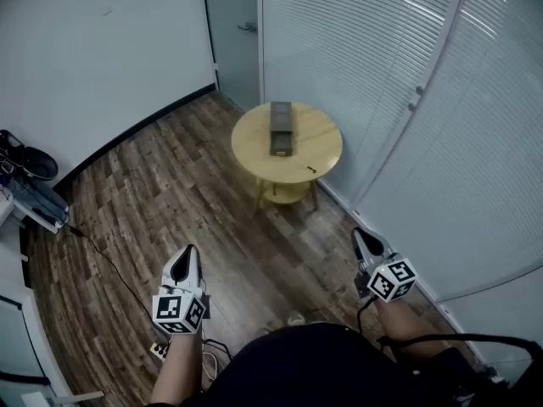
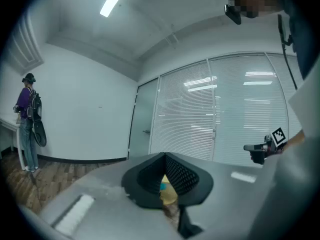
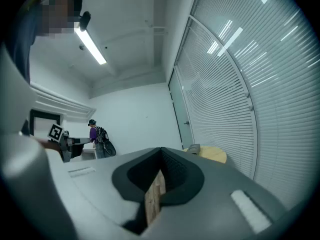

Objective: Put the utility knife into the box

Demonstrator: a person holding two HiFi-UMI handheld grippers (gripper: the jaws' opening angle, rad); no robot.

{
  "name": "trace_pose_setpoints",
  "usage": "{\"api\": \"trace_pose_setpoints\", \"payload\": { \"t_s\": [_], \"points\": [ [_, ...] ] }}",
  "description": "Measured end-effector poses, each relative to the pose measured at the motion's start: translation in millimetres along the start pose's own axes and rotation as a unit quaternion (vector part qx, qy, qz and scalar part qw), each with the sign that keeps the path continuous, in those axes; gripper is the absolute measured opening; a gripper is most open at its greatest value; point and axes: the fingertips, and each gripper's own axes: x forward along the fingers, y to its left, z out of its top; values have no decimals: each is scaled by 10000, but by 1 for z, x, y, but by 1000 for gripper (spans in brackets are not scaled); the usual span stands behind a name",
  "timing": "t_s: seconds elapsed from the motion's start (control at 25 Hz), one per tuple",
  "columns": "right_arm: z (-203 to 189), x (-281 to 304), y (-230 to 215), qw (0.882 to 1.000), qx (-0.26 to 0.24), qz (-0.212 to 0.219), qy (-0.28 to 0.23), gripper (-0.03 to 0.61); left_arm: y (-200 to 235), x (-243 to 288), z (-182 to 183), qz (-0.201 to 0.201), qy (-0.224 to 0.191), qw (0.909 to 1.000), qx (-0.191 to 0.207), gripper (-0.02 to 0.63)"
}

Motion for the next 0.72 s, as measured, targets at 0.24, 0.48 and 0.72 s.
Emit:
{"api": "trace_pose_setpoints", "payload": {
  "t_s": [0.24, 0.48, 0.72],
  "points": [
    [-2, -10, -14, 9999, 150, 31, 52, 5, -31, 17, 16, -154, -54, 9997, 181, 3],
    [-5, -1, -33, 9999, -31, 2, 136, 6, -62, 42, 23, -291, -64, 9990, 330, 3],
    [-13, 9, -68, 9991, -233, -120, 337, 6, -73, 66, 20, -129, 71, 9987, 490, 3]
  ]
}}
